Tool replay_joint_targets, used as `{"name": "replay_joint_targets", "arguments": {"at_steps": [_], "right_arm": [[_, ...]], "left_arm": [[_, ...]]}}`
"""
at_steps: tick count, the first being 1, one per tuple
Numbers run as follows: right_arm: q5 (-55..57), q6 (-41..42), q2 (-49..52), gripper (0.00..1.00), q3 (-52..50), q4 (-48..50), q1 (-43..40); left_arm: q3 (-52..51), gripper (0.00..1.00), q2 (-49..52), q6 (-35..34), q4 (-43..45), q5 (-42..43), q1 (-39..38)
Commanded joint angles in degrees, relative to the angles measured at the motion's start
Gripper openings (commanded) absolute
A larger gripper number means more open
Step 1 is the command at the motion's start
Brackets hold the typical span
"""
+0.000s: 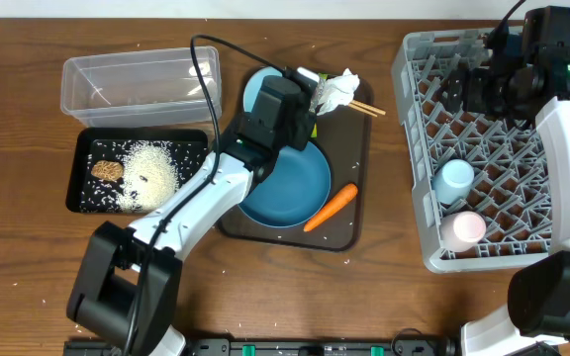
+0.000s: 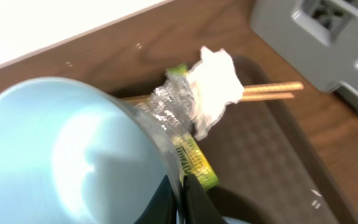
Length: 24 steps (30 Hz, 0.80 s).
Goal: Sort waste into correct bins and load items into the dishwasher rack
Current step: 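Bring the bowl back and set it on the dark tray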
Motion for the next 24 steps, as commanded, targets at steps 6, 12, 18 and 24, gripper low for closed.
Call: {"name": "replay_joint_targets", "arguments": {"at_steps": [6,12,18,24], "right_arm": [[-0.2,-0.5,0.4,0.9,0.6,0.1,-0.2],[-0.2,-0.5,0.4,0.9,0.6,0.1,-0.2],[-0.2,-0.5,0.4,0.89,0.6,0.1,-0.2],[-0.2,-0.5,0.4,0.9,0.6,0.1,-0.2]], "left_arm": [[0.1,0.06,8.3,3.7,2.8,-3.2,0.2],[0.1,0.06,11.8,3.7,3.4,-3.2,0.2],[0.1,0.12,11.8,3.7,2.7,-3.2,0.2],[0.1,0.66,9.3,3.7,1.9,-3.2,0.2]]}}
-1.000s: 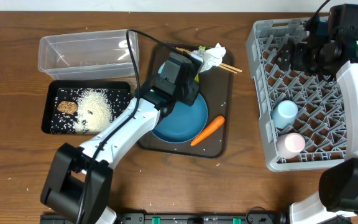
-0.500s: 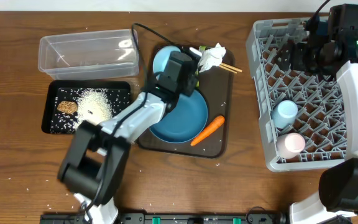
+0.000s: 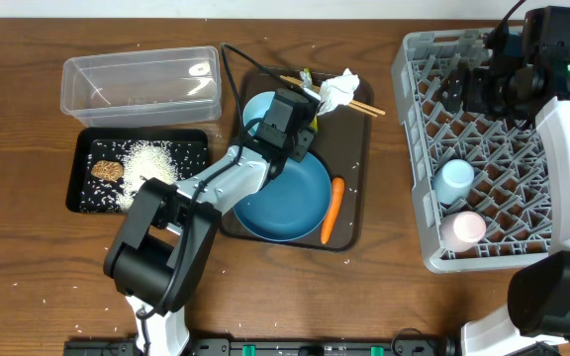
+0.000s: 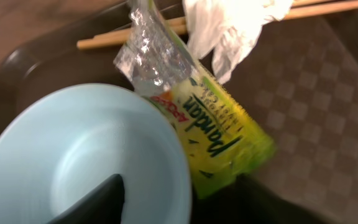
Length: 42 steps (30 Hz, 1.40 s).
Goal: Sort waste into correct bins and load items into the dishwasher rack
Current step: 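Bring the bowl back and set it on the dark tray, then reach the right gripper to the blue plate rim and grasp it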
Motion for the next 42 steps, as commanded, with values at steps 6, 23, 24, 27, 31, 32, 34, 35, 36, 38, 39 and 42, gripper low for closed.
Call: {"name": "replay_joint_targets", "arguments": {"at_steps": [6,23,24,27,31,32,34,35,36,38,39,42], "right_arm": [[-0.3,-0.5,0.4,0.9,0.6,0.3,-0.2],[-7.8,-0.5,0.4,0.89,0.6,4.7,8.9],[-7.8,-0.5,0.5,0.89,0.6,5.5,10.7],[-7.7,-0.5,1.6,0.89,0.6,7.9,16.0],[-7.7,-0.5,5.1,0.88,0.6,8.5,22.2],[-7.5,-0.5,6.6,0.88,0.6,8.2,23.7],[-7.5,-0.5,9.4,0.89,0.6,7.7,26.1],[-7.5,-0.5,11.0,0.89,0.6,7.5,27.2],[-7.6,-0.5,12.2,0.89,0.6,7.3,28.0],[-8.2,-0.5,14.7,0.87,0.6,6.6,29.5],[-8.4,-0.5,15.8,0.86,0.6,6.0,30.3],[-8.4,-1.8,19.1,0.8,0.6,3.3,32.1]], "left_arm": [[1.1,0.73,-9.6,0.2,-0.3,0.0,-0.2],[3.7,0.78,-28.5,-13.3,-29.6,0.0,3.7],[3.7,0.8,-29.7,-14.5,-31.1,0.0,4.7],[3.7,0.83,-33.6,-17.2,-35.0,0.0,9.0],[3.7,0.9,-36.8,-17.3,-38.4,0.0,13.9],[3.7,0.92,-37.2,-17.3,-39.2,0.0,14.7],[3.7,0.93,-37.4,-17.3,-40.3,0.0,15.6],[3.7,0.94,-37.4,-17.3,-40.8,0.0,15.8],[3.7,0.95,-37.3,-17.2,-41.1,0.0,15.8],[3.6,0.96,-37.1,-17.2,-42.0,0.0,15.8],[3.6,0.98,-37.0,-17.2,-42.2,0.0,15.8],[3.6,0.98,-36.9,-17.2,-42.4,0.0,15.8]]}}
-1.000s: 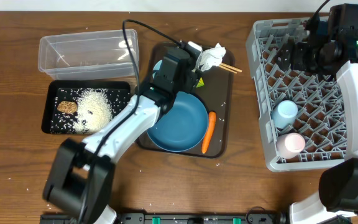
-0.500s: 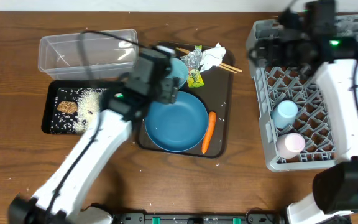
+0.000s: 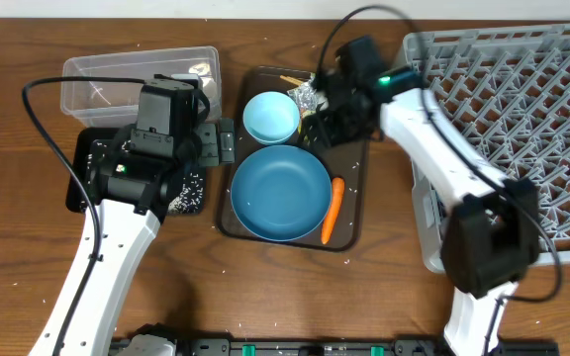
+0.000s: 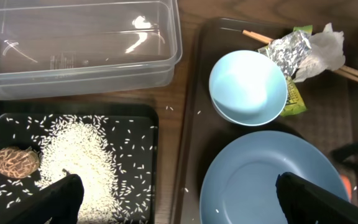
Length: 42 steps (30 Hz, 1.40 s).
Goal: Sort waste into correct bins and load items into the dishwasher rack
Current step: 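Reach the right gripper to the blue plate rim and grasp it, then lift the blue plate with right gripper toward the dish rack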
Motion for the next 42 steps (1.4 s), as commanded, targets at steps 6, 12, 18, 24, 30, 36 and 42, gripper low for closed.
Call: {"name": "replay_joint_targets", "arguments": {"at_steps": [6,12,18,24,30,36,42], "right_arm": [[-0.7,-3.4,6.8,0.72,0.6,-5.2,3.3],[-0.7,-3.6,8.8,0.39,0.5,-6.3,3.3],[-0.7,-3.6,8.9,0.01,0.5,-5.9,3.4],[-1.5,-4.5,8.7,0.01,0.5,-6.0,3.1],[-5.0,-4.9,2.9,0.01,0.7,-6.6,0.8],[-3.3,-5.7,-7.7,0.01,0.7,-7.5,-3.4],[-0.7,-5.8,-16.0,0.01,0.7,-10.0,-9.4]], "left_arm": [[1.0,0.98,0.3,-0.3,-0.2,-0.2,0.2],[1.0,0.98,0.3,-0.3,-0.2,-0.2,0.2],[1.0,0.98,0.3,-0.3,-0.2,-0.1,0.2],[1.0,0.98,0.3,-0.3,-0.2,-0.1,0.2],[1.0,0.98,0.3,-0.3,-0.2,-0.2,0.2],[1.0,0.98,0.3,-0.3,-0.2,-0.1,0.2],[1.0,0.98,0.3,-0.3,-0.2,-0.1,0.2]]}}
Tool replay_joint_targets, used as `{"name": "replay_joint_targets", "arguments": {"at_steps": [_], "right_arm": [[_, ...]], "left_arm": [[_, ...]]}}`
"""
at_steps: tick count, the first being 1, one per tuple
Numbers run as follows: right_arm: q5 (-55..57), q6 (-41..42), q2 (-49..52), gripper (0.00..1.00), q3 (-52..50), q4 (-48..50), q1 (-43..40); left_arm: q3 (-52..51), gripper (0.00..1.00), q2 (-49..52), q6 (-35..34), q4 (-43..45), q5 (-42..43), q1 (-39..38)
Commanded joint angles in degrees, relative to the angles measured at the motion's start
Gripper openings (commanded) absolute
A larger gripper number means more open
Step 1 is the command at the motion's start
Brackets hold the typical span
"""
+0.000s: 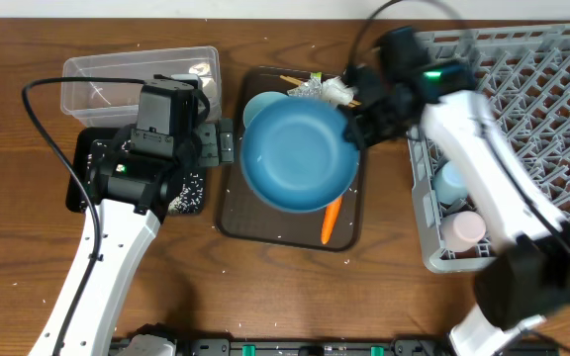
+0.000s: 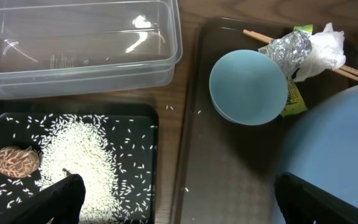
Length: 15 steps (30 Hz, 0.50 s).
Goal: Sort waste into correct bins and load items into the dishwasher rack
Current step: 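Lift the blue plate with right gripper toward the dish rack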
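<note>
My right gripper is shut on the right rim of the big blue plate, which hangs tilted above the brown tray. The plate's edge also shows in the left wrist view. A light blue bowl sits on the tray's far left. Behind it lie crumpled foil, a white napkin, chopsticks and a green wrapper. An orange carrot lies at the tray's front right. My left gripper stands open over the tray's left edge.
A clear plastic bin stands at the far left. In front of it is a black tray with rice and a brown lump. The grey dish rack on the right holds a pale blue cup and a pink cup.
The blue plate lay flat on the tray with my right gripper at its far right rim. Now the plate is off the tray, tilted, in that gripper. The left arm has not moved.
My left gripper was low over the tray by the bowl and wrapper while the right arm stayed over the rack. The carrot then lay straighter beside the plate. Later the left gripper stood open near the bins and the right gripper was at the plate, now raised.
</note>
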Motion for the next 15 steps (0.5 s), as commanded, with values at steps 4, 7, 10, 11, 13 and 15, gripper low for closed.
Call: {"name": "replay_joint_targets", "arguments": {"at_steps": [4,7,10,11,13,15], "right_arm": [[9.5,-0.3,-7.4,0.01,0.7,-1.0,-7.6],[12.9,0.0,-11.7,0.01,0.7,0.3,-13.5],[15.0,1.1,-15.0,0.01,0.7,2.3,-20.0],[15.0,1.1,-16.0,0.01,0.7,3.1,-22.1],[15.0,1.0,-17.6,0.01,0.7,5.1,-26.8],[17.0,1.1,-18.7,0.01,0.7,7.8,-31.3]], "left_arm": [[1.0,0.98,0.3,-0.3,-0.2,-0.1,0.2],[1.0,0.98,0.3,-0.2,-0.2,-0.1,0.2],[1.0,0.98,0.3,-0.3,-0.2,-0.1,0.2],[1.0,0.98,0.3,-0.3,-0.2,-0.1,0.2],[1.0,0.98,0.3,-0.3,-0.2,-0.1,0.2],[1.0,0.98,0.3,-0.3,-0.2,-0.1,0.2]]}}
